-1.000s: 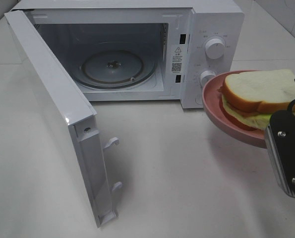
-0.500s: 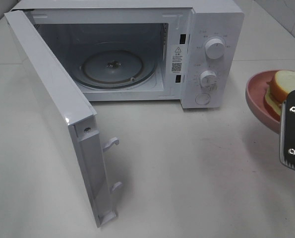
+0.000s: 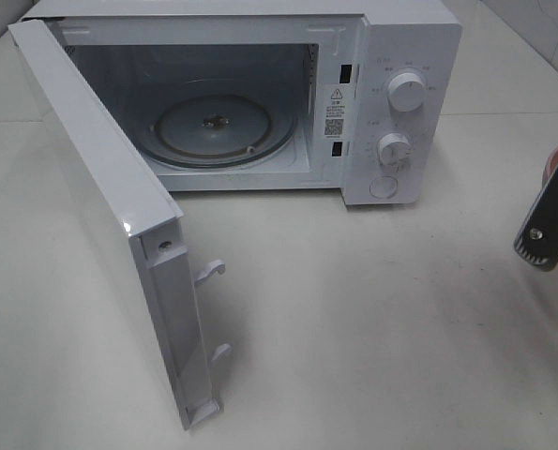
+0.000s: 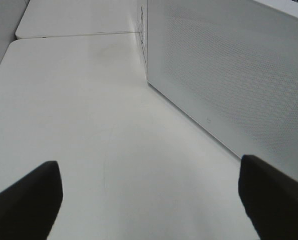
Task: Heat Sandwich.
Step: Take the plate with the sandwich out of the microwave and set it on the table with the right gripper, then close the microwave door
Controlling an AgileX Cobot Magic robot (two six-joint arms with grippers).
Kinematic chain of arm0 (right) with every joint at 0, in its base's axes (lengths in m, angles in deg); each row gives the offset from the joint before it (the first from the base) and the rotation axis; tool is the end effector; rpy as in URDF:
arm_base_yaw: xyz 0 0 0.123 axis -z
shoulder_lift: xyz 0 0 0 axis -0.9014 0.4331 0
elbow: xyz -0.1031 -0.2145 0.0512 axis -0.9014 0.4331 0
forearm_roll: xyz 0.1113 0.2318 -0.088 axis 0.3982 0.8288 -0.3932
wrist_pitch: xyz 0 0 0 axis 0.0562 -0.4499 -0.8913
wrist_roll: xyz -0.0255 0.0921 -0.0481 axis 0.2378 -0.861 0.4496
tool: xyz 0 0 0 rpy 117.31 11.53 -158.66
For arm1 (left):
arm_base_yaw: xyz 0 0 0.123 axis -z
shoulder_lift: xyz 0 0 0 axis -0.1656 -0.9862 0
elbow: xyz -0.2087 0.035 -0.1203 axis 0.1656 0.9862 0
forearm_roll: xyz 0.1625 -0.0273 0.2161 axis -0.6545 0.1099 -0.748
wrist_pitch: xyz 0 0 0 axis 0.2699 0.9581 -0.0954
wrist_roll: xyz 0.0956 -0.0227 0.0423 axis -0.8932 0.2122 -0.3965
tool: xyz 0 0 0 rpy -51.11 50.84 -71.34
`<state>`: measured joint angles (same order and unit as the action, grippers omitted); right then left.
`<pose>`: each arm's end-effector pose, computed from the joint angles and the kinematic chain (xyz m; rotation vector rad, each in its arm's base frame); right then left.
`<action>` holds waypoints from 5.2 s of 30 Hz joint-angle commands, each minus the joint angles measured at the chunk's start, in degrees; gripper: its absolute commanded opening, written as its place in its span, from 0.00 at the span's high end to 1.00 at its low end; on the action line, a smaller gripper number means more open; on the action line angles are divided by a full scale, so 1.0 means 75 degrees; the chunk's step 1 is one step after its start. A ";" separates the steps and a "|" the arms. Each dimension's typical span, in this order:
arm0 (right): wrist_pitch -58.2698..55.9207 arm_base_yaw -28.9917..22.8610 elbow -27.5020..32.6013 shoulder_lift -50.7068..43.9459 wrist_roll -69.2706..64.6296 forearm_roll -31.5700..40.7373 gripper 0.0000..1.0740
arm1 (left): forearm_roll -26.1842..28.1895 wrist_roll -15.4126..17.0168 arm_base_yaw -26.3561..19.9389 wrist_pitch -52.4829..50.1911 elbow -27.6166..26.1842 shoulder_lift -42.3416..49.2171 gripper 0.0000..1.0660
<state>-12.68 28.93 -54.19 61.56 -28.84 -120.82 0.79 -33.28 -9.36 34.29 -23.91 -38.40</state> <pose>0.2008 0.0717 0.1516 -1.1267 2.4010 -0.7148 0.0688 -0.0148 0.2828 0.1292 2.0055 -0.1137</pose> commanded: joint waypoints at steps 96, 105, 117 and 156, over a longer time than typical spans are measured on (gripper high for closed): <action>0.1008 0.1612 -0.2659 0.6157 -0.4775 -0.1467 0.98 | 0.0015 0.0038 -0.0015 -0.0023 0.0031 0.0168 0.16; 0.1192 0.1612 -0.2659 0.6257 -0.4836 -0.1283 0.97 | 0.0015 0.0038 -0.0015 -0.0023 0.0031 0.0168 0.16; 0.1108 0.1612 -0.2659 0.6157 -0.4798 -0.0985 0.82 | 0.0015 0.0038 -0.0015 -0.0023 0.0031 0.0168 0.16; 0.0122 0.1597 -0.2659 0.1154 0.0099 0.3873 0.25 | 0.0015 0.0038 -0.0015 -0.0023 0.0031 0.0168 0.16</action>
<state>-10.84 40.73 -73.90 70.96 -29.30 -92.23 0.79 -33.28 -9.36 34.29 -23.91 -38.40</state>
